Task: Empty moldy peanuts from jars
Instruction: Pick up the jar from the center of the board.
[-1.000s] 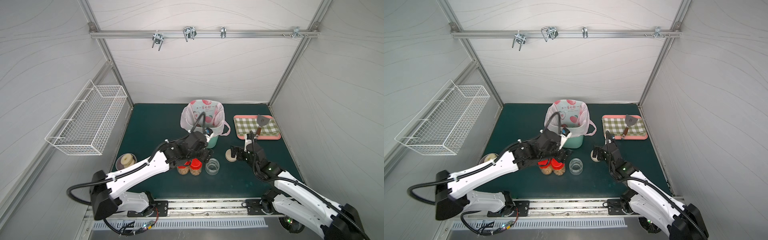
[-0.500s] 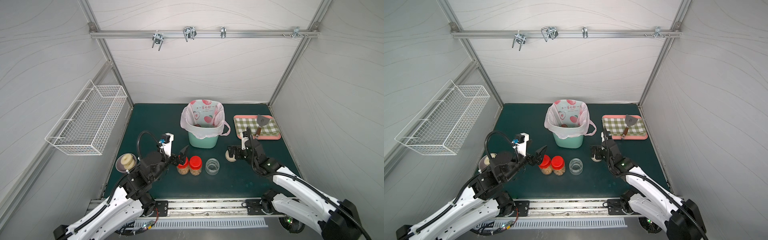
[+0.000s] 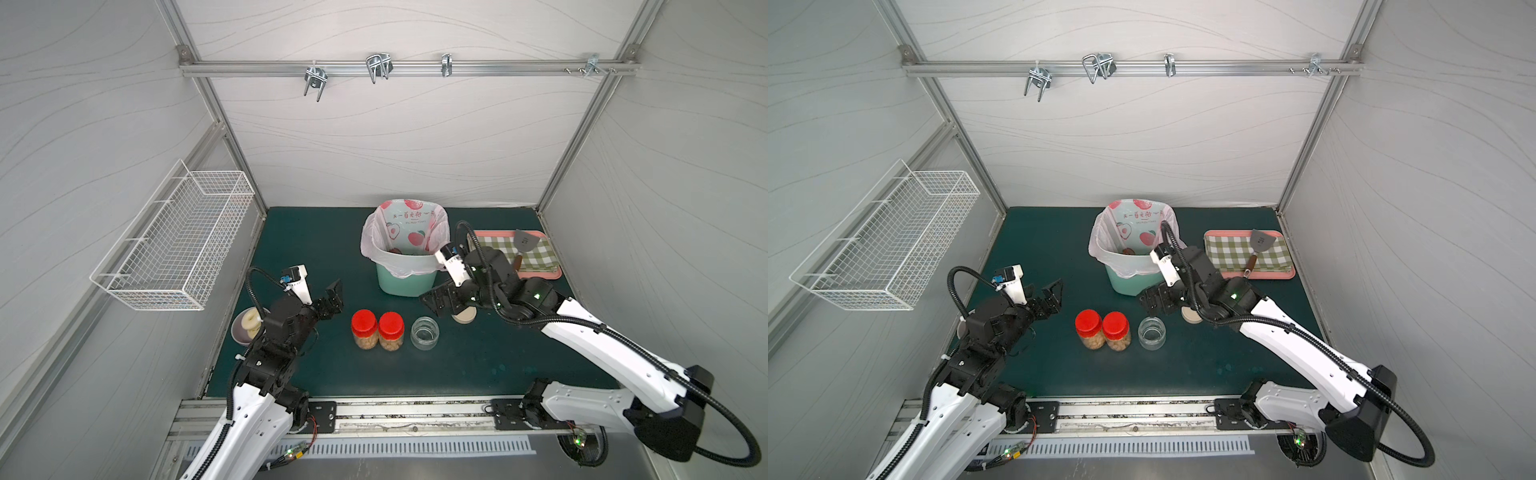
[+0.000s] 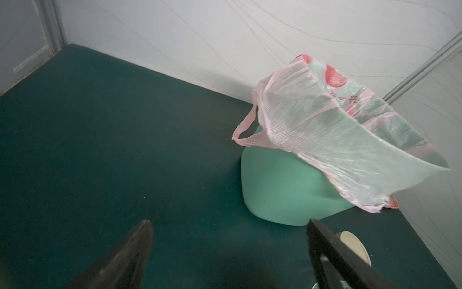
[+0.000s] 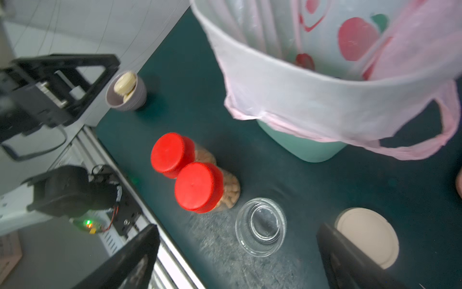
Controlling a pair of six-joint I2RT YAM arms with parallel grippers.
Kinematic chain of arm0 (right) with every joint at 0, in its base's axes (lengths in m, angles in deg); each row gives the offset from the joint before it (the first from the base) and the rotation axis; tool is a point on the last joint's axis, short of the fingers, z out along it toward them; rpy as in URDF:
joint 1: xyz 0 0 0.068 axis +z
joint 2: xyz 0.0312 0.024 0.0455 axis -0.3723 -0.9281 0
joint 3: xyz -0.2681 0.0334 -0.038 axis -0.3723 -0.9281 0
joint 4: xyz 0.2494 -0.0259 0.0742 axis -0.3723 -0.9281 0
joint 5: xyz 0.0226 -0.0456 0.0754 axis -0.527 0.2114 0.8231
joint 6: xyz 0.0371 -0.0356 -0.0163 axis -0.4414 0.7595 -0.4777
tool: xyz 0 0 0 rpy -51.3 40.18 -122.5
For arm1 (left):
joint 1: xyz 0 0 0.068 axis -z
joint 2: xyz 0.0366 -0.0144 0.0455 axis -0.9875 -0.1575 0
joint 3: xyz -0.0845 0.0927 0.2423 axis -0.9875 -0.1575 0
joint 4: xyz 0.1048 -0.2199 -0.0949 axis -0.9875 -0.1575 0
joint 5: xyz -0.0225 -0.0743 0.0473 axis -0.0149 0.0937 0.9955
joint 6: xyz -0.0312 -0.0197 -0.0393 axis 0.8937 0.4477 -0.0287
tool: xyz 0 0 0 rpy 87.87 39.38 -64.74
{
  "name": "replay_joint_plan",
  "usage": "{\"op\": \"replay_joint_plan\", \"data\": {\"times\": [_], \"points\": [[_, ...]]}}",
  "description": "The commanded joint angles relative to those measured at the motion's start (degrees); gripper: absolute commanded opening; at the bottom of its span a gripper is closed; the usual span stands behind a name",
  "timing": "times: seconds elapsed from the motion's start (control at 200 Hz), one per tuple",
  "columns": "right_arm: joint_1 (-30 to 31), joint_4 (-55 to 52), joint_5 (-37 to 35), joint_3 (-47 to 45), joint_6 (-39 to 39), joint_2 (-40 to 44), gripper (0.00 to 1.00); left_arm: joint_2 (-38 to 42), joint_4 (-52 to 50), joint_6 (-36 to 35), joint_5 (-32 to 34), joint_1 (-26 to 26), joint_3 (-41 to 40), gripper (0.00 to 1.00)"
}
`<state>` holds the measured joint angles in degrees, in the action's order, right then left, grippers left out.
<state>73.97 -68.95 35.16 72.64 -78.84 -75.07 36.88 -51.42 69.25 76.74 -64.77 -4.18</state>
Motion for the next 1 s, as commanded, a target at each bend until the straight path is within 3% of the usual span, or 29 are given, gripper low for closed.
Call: {"op": "replay_joint_plan", "data": {"times": [0.0, 0.195, 0.475, 0.996], "points": [[4.48, -9.17, 0.4, 3.49, 3.53, -4.68, 0.99, 0.82, 1.21, 3.35, -3.81, -2.93, -0.44, 0.97], [9.53, -14.02, -1.87, 9.47, 6.34, -14.65, 0.99, 2.28, 2.11, 4.55, -6.49, -8.1, -2.89, 0.97], [14.43, -19.17, -6.4, 18.49, 9.07, -27.92, 0.99, 4.39, 1.43, 3.32, -4.78, -8.66, -3.49, 0.97], [17.41, -13.61, -7.93, 18.19, 7.08, -35.93, 0.96, 5.98, 2.35, 1.42, -6.27, -8.61, -4.26, 0.97]]}}
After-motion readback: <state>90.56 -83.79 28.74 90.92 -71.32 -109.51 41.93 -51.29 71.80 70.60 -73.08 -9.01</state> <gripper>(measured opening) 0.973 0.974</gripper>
